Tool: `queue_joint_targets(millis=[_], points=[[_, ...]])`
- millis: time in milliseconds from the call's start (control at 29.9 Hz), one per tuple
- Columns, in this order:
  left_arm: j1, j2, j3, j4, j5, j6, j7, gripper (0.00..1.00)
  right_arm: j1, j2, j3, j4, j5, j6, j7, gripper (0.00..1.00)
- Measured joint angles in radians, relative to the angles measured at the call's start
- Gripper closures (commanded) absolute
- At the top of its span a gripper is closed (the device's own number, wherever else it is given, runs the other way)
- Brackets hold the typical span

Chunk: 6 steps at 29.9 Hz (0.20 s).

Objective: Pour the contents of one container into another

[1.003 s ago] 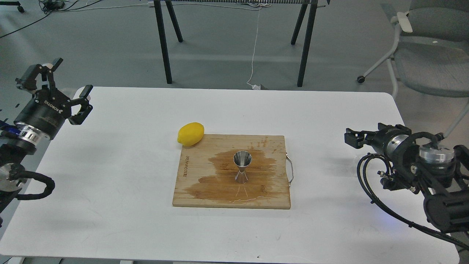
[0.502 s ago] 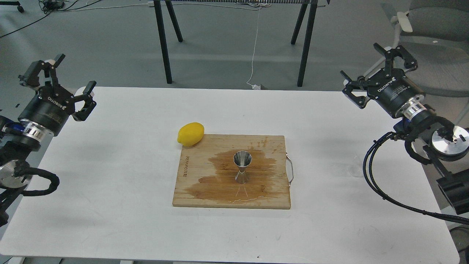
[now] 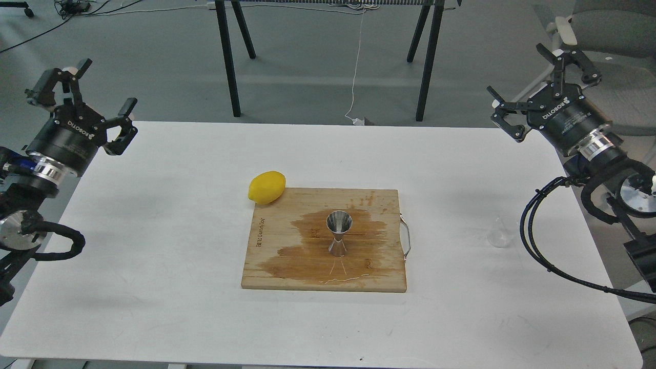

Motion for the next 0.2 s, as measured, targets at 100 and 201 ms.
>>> queue_joint_targets(millis=[100,201], points=[[-0.003,-0.003,0.001,0.003,0.0,0.0,0.0,0.06,0.016,0.006,0.009,-0.033,0.0,0.0,0.0,0.01],[-0.004,-0.007,0.002,0.003,0.0,0.0,0.0,0.06,0.02,0.007,0.017,-0.043,0.001,0.0,0.001,0.01]])
